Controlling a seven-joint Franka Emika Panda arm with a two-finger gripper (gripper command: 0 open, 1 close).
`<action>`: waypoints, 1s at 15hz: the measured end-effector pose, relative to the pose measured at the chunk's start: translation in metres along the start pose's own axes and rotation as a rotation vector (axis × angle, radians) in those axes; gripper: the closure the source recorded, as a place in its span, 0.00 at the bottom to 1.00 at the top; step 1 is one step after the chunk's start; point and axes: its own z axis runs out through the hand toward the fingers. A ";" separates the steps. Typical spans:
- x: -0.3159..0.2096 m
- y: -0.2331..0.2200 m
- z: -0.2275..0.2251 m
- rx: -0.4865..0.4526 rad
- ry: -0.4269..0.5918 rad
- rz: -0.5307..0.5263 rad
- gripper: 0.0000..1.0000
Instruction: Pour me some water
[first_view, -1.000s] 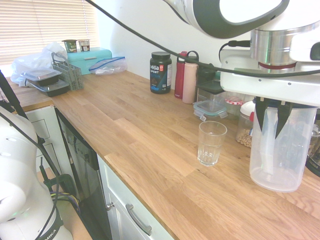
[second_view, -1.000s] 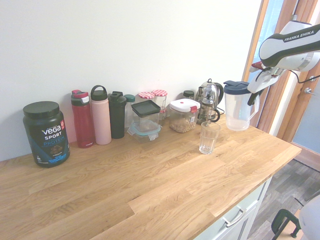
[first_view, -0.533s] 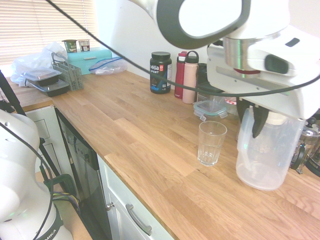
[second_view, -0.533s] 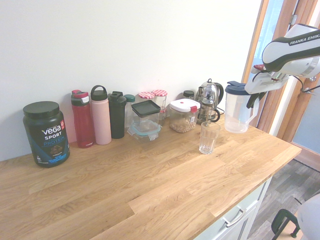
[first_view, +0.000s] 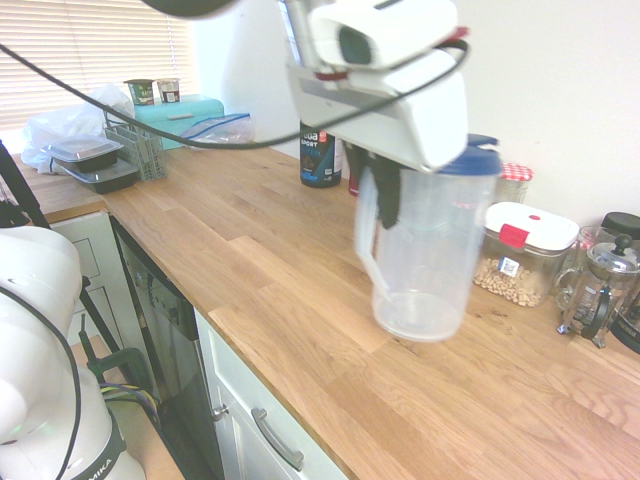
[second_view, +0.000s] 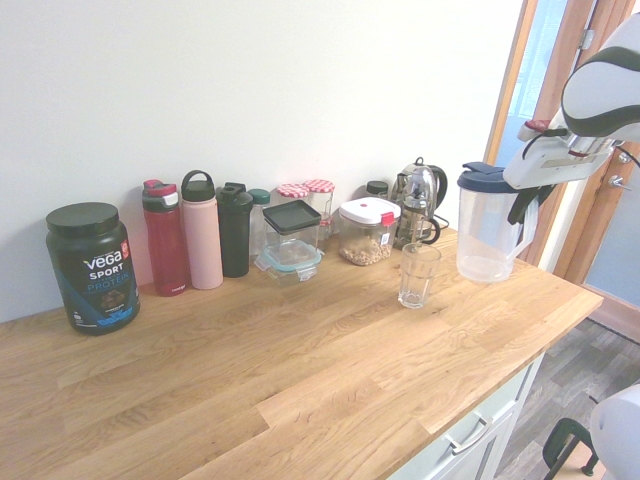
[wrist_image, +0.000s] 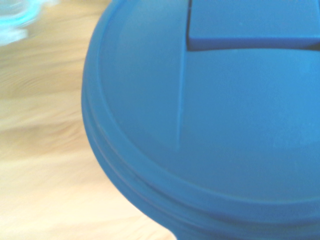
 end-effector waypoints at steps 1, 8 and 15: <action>-0.019 -0.009 -0.012 0.007 -0.003 -0.024 1.00; -0.153 -0.140 -0.026 0.101 0.023 -0.181 1.00; -0.212 -0.256 0.063 0.164 -0.012 -0.138 1.00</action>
